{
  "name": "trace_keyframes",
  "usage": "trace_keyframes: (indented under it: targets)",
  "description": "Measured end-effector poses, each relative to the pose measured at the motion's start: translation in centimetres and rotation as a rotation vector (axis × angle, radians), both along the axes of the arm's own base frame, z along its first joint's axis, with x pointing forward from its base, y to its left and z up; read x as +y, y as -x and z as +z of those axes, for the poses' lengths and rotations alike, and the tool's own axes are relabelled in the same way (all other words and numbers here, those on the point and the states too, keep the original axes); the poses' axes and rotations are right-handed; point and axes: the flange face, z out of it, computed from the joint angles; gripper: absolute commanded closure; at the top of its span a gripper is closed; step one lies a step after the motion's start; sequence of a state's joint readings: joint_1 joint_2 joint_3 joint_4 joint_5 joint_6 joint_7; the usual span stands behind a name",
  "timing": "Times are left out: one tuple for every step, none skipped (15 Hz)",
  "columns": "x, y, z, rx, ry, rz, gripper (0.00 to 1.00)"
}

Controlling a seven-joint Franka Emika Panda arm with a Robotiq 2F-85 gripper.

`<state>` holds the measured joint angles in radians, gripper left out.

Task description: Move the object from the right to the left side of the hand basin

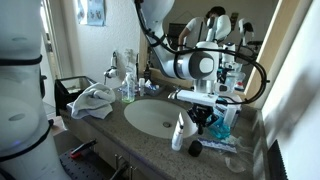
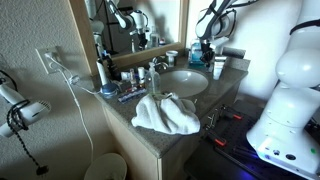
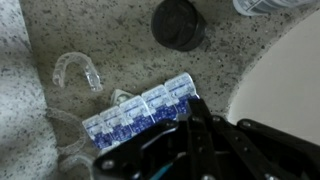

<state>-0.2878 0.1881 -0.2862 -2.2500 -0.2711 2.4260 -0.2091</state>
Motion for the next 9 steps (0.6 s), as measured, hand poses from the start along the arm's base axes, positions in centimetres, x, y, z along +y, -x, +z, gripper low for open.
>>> trace_keyframes:
  targets:
    - [0.0, 0.0, 0.0, -0.001, 0.0, -0.002, 0.62]
    - [0.0, 0.0, 0.0, -0.001, 0.0, -0.003, 0.54]
    - [0.0, 0.0, 0.0, 0.0, 0.001, -0.003, 0.47]
    - [-0.1, 0.1, -0.1, 0.002, 0.003, -0.005, 0.38]
    - [-0.1, 0.2, -0.2, 0.006, 0.008, -0.012, 0.32]
    - [-0.1, 0.2, -0.4, 0.009, 0.012, -0.016, 0.23]
    - [0.0, 0.3, -0.5, 0.014, 0.016, -0.022, 0.16]
    - [0.0, 0.4, -0.7, 0.02, 0.023, -0.027, 0.08]
    - [0.1, 0.5, -1.0, 0.026, 0.03, -0.031, 0.02]
